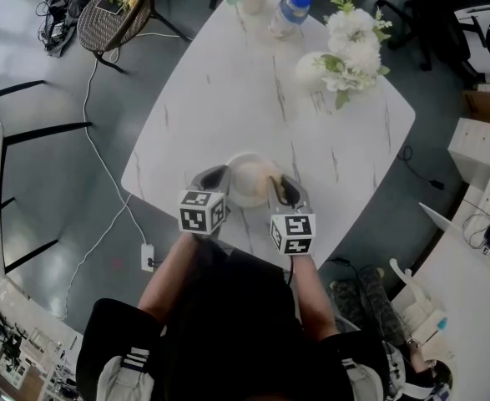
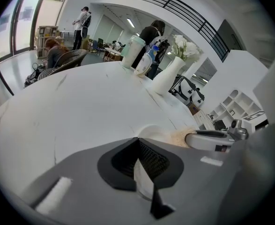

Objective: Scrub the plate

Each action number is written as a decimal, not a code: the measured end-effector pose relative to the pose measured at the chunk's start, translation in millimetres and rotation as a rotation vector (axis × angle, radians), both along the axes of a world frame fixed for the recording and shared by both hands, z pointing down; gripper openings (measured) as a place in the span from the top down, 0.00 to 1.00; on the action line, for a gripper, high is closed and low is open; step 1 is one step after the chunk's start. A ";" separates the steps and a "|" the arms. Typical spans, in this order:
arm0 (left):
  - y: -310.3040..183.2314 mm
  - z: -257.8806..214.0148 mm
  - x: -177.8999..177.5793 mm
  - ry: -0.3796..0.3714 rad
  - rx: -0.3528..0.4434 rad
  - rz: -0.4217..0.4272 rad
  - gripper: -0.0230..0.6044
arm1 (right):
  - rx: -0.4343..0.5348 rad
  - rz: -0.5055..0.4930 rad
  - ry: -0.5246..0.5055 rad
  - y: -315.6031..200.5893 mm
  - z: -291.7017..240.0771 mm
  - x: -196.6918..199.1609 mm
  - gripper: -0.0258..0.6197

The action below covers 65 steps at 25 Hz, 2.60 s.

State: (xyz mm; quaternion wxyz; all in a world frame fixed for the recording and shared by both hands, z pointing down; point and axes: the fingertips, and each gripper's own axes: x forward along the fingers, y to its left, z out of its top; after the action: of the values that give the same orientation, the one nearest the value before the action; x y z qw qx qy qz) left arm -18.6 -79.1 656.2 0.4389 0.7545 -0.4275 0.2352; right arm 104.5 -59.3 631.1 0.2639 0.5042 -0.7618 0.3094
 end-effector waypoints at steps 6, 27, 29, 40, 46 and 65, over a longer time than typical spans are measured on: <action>1.3 -0.4 0.2 0.009 -0.001 0.004 0.95 | 0.015 -0.034 -0.037 1.1 -9.5 -23.2 0.82; 0.1 3.2 1.2 0.035 -0.015 0.000 0.95 | -0.044 -0.105 -0.123 16.2 -0.2 -77.5 0.82; -0.4 3.2 1.0 0.036 -0.016 0.000 0.95 | -0.051 -0.102 -0.121 17.4 1.7 -77.5 0.82; -0.9 0.2 -0.2 0.032 -0.010 0.006 0.95 | -0.060 -0.065 -0.085 21.3 5.4 -54.7 0.82; 0.5 0.5 -0.2 0.028 -0.007 0.005 0.95 | -0.053 -0.037 -0.074 22.1 5.1 -40.1 0.82; 0.7 -0.5 3.3 0.013 0.004 0.005 0.95 | -0.028 -0.001 -0.067 22.0 -3.5 -19.8 0.82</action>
State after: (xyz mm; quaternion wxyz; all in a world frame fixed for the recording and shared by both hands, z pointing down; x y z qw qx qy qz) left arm -15.4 -78.3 655.7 0.4395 0.7581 -0.4230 0.2305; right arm 84.7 -37.3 627.6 0.2453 0.4895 -0.7662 0.3365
